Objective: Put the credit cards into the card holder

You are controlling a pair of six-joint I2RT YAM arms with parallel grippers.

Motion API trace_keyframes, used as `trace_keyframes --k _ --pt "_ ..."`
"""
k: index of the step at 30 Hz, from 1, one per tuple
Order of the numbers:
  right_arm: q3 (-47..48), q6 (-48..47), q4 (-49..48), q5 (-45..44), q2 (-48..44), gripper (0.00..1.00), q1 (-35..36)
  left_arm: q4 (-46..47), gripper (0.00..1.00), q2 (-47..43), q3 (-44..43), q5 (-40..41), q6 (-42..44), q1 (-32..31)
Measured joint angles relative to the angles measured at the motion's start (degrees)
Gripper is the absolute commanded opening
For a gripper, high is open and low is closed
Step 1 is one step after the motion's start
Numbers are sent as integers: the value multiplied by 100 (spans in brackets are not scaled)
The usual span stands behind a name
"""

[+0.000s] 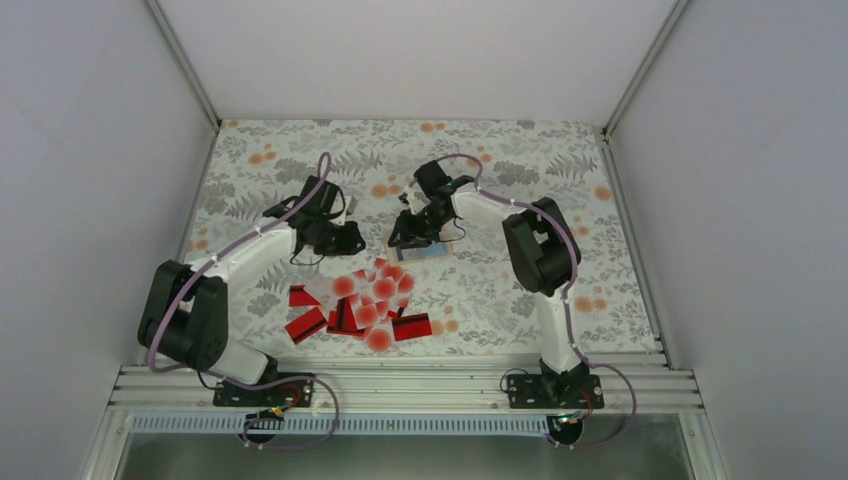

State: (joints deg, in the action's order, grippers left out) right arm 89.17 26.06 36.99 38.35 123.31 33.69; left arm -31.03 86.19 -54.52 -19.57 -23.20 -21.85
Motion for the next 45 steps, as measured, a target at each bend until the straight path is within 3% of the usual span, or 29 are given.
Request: trace_keyframes --k 10,17,19,22,28,35,45 --pt "-164 -433 264 -262 -590 41 0 -654 61 -975 214 313 273 -2" --pt "-1290 -490 136 -131 -1545 49 66 -1196 61 -1493 811 326 291 -225" --pt "-1497 -468 111 -151 -1576 53 144 -1233 66 -1412 824 299 297 -428" --pt "-1797 -389 85 -295 -1650 70 245 -1259 73 -1084 664 321 374 -942" --pt "-2297 -184 85 -817 -2293 74 223 -1493 90 -109 -258 726 898 -1974" --pt "-2894 -173 127 -1064 -2968 75 -323 -1766 91 629 -887 1259 1541 -2079" --pt "-3412 -413 487 -1019 -3729 76 -1036 -1725 88 1471 -935 1344 1926 -2081"
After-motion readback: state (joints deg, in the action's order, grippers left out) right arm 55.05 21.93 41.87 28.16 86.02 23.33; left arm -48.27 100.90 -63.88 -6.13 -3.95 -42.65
